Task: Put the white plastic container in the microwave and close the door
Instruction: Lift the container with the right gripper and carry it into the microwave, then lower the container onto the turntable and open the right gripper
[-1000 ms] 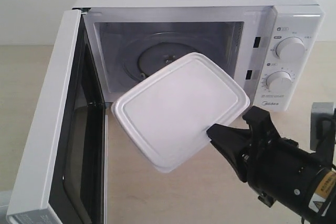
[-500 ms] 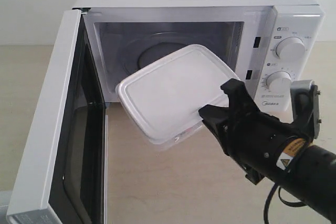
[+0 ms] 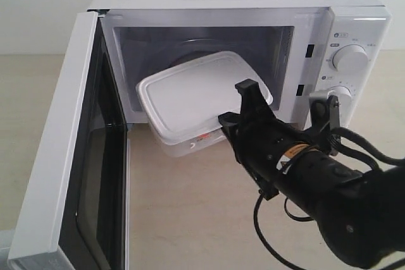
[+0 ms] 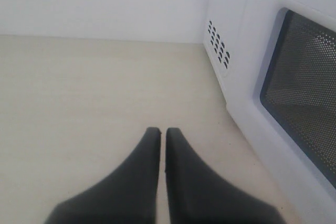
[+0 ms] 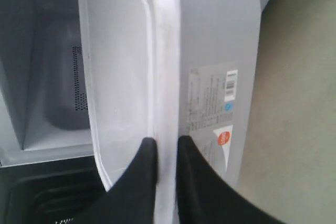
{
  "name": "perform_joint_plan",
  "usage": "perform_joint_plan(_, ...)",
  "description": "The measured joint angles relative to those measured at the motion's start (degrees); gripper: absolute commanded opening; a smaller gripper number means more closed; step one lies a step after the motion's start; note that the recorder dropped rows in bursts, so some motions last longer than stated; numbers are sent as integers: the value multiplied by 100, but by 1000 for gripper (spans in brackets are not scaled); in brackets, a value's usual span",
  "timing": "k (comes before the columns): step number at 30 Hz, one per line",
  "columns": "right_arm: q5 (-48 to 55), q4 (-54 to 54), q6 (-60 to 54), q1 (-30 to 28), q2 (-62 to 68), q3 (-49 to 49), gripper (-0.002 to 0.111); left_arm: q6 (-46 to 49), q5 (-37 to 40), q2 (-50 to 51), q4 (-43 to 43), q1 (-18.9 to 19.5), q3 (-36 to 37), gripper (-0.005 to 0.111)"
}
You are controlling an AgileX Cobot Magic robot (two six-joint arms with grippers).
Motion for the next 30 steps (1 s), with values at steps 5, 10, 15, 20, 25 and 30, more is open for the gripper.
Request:
perform_joint_plan(5,32,12,-45,-259,257,-359,0,0,0,0,0,0,0,4)
perform_joint_plan(10,175,35,-186,-476,386,-798,0,0,0,0,0,0,0,4)
perform_joint_plan(15,465,71,-348,-602,564,-1322,0,0,0,0,0,0,0,4)
perform_joint_plan(20,619,136,-358,-623,837,-1723,0,0,0,0,0,0,0,4)
perform_joint_plan(25,646,335,-383,-637,1158,-2080,0,0,0,0,0,0,0,4)
perform_joint_plan(30,687,629,-475,-654,1420,-2404,0,0,0,0,0,0,0,4)
